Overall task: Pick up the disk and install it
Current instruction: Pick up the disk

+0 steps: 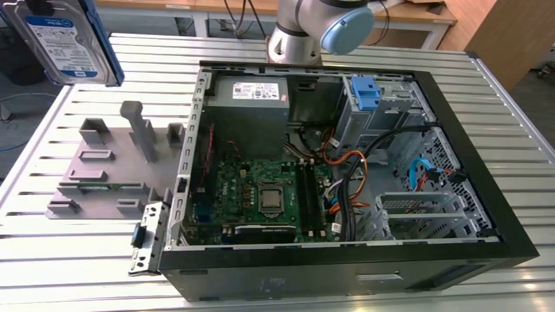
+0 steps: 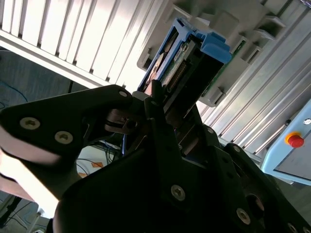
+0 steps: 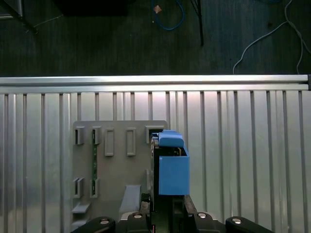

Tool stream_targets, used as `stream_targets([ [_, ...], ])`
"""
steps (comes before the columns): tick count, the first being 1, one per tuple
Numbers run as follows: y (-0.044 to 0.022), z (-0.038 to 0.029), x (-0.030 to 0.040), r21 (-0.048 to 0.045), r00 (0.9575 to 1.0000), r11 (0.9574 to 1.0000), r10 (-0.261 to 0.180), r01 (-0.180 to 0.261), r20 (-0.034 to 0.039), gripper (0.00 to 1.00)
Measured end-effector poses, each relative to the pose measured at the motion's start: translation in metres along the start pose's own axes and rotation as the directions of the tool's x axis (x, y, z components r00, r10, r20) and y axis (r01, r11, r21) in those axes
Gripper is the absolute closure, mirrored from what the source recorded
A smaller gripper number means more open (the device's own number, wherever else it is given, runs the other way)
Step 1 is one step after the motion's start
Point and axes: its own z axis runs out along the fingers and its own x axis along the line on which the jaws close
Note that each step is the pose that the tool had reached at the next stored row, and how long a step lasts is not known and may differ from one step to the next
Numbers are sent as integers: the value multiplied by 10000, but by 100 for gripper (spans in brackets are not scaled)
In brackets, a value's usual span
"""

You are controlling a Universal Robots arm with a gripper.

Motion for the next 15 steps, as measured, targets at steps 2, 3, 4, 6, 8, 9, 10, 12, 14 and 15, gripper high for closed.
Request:
stream_targets([
  [2,0,-21,-1,0,10000,10000,0,0,0,65],
  [3,1,-32,-2,1,10000,10000,0,0,0,65],
  [4,1,-43,-2,1,10000,10000,0,0,0,65],
  [6,1,-67,-4,0,10000,10000,0,0,0,65],
  [8,2,-95,-6,0,10000,10000,1,-1,0,65],
  [9,2,-111,-7,0,10000,10000,1,-1,0,65],
  [10,3,-129,-8,0,10000,10000,1,-1,0,65],
  [12,4,-163,-10,1,10000,10000,0,0,0,65],
  [14,4,-196,-12,0,10000,10000,0,0,-1,65],
  [15,4,-213,-13,0,10000,10000,0,0,-1,65],
])
